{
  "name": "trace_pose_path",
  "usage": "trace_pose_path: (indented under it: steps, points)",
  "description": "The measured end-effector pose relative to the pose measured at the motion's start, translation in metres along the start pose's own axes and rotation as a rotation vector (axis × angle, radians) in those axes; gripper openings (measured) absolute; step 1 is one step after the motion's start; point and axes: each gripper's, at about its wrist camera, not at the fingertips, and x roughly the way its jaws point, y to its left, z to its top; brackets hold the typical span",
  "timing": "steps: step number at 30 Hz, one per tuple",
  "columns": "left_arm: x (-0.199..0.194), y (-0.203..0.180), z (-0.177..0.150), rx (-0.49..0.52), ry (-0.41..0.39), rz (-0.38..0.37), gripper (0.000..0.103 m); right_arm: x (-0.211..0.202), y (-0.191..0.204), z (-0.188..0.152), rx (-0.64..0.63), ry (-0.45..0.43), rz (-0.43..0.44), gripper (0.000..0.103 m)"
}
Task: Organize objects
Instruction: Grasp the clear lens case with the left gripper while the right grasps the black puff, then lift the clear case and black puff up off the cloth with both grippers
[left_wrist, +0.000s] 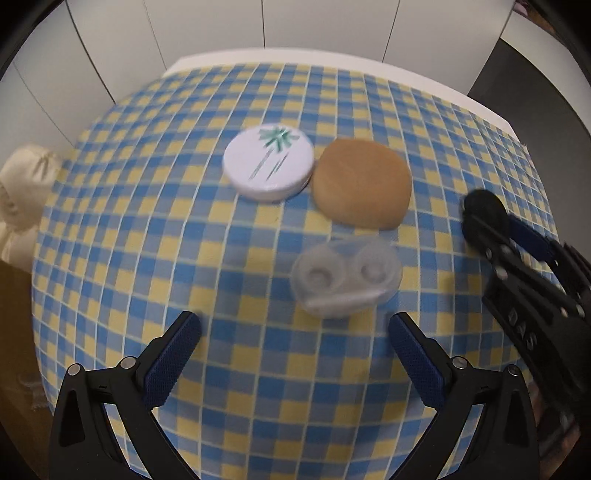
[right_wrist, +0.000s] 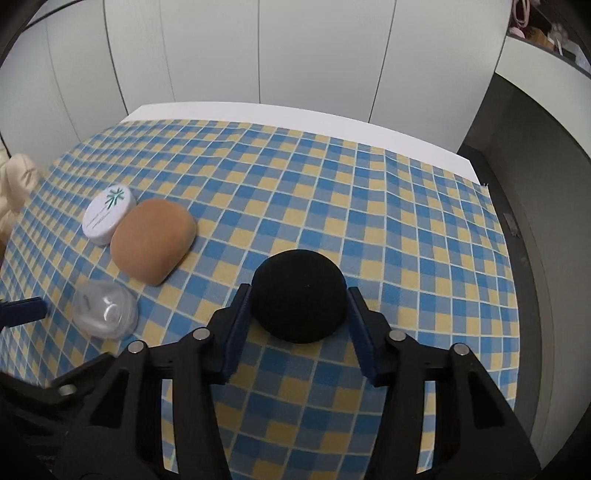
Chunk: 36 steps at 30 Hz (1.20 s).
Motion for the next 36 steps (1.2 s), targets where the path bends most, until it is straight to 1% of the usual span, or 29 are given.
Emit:
trace_pose_path:
  steps: [2,3,5,7,8,9,11,17,20,23,25,28,32,36]
  points:
    - [0.001,-0.006,0.004,-0.001,-0.018,-0.017,0.101,-0.004,-0.004,-0.005,0.030,0.001,-0.014,0.049]
    - [0.004,-0.009,0.007,-0.009,-0.026,-0.009,0.101,-0.005,-0.006,-0.007,0.040,0.006,-0.020,0.049]
    - [0.003,-0.013,0.011,-0.018,-0.049,-0.005,0.093,-0.008,-0.009,-0.012,0.057,0.024,-0.029,0.049]
    - [-0.002,-0.018,0.016,-0.020,-0.092,0.006,0.057,-0.010,-0.011,-0.016,0.067,0.030,-0.029,0.049]
    - [-0.003,-0.019,0.017,-0.019,-0.094,0.007,0.057,-0.011,-0.014,-0.018,0.071,0.035,-0.030,0.049]
    - [-0.003,-0.019,0.018,-0.021,-0.083,-0.019,0.057,-0.010,-0.017,-0.018,0.075,0.039,-0.031,0.049]
    - [-0.003,-0.018,0.017,-0.017,-0.080,-0.034,0.057,-0.010,-0.018,-0.020,0.077,0.049,-0.030,0.049]
    - [-0.003,-0.014,0.014,-0.009,-0.079,0.003,0.057,-0.017,-0.023,-0.020,0.087,0.064,-0.024,0.049]
    - [-0.006,-0.017,0.018,0.029,-0.087,0.030,0.057,-0.022,-0.026,-0.018,0.111,0.077,-0.001,0.049]
    - [-0.010,-0.025,0.022,0.068,-0.095,0.050,0.057,-0.024,-0.026,-0.017,0.109,0.087,-0.020,0.049]
    - [-0.015,-0.026,0.023,0.080,-0.101,0.052,0.057,-0.027,-0.027,-0.015,0.116,0.095,-0.026,0.049]
    - [-0.037,-0.009,0.018,0.095,-0.114,0.048,0.057,-0.035,-0.029,-0.011,0.136,0.105,-0.039,0.049]
    - [-0.052,-0.006,0.024,0.100,-0.118,0.041,0.057,-0.053,-0.027,-0.003,0.142,0.113,-0.072,0.049]
    - [-0.073,-0.007,0.039,0.095,-0.135,0.041,0.057,-0.082,-0.029,0.010,0.159,0.077,-0.084,0.049]
